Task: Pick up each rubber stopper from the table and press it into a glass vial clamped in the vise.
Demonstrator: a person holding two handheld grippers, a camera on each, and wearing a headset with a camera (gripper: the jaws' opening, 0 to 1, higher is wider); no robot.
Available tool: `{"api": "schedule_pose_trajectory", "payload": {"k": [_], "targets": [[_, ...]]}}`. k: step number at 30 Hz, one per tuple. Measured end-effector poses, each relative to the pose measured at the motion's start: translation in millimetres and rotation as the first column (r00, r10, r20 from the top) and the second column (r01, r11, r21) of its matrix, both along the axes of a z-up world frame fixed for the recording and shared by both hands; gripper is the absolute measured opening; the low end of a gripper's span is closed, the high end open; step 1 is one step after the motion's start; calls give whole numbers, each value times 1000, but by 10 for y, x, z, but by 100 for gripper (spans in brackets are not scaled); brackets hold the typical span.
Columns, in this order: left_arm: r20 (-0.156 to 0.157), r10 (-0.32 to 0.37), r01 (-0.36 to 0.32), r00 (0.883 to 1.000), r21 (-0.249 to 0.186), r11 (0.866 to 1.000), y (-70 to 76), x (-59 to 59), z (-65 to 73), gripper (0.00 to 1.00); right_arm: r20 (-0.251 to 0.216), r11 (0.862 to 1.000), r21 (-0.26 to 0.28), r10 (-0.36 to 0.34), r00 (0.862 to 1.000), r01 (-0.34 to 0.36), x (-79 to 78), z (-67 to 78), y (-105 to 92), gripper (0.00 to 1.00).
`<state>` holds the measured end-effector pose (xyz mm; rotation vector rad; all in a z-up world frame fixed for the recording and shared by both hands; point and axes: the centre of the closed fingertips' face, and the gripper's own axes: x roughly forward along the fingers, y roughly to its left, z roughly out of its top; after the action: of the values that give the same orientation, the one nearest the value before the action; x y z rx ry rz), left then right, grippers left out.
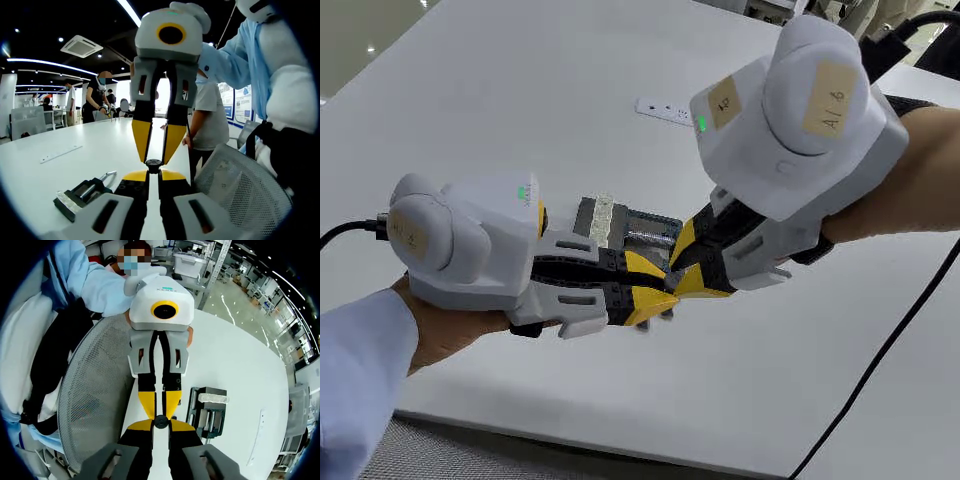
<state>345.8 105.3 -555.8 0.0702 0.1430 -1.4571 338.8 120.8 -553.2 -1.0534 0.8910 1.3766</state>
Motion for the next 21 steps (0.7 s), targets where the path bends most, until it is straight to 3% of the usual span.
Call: {"api": "schedule_pose_trajectory", "payload": {"k": [7,21], "targets": [[14,-2,2,1000,7,1000,-3,-3,-7,0,-12,1000,-5,-10,1000,10,-4,-14,-2,8],[9,7,-7,1000,7,1000,9,16,-17,1,-10,999,-17,-36,999,36,13,-21,9,7]]}}
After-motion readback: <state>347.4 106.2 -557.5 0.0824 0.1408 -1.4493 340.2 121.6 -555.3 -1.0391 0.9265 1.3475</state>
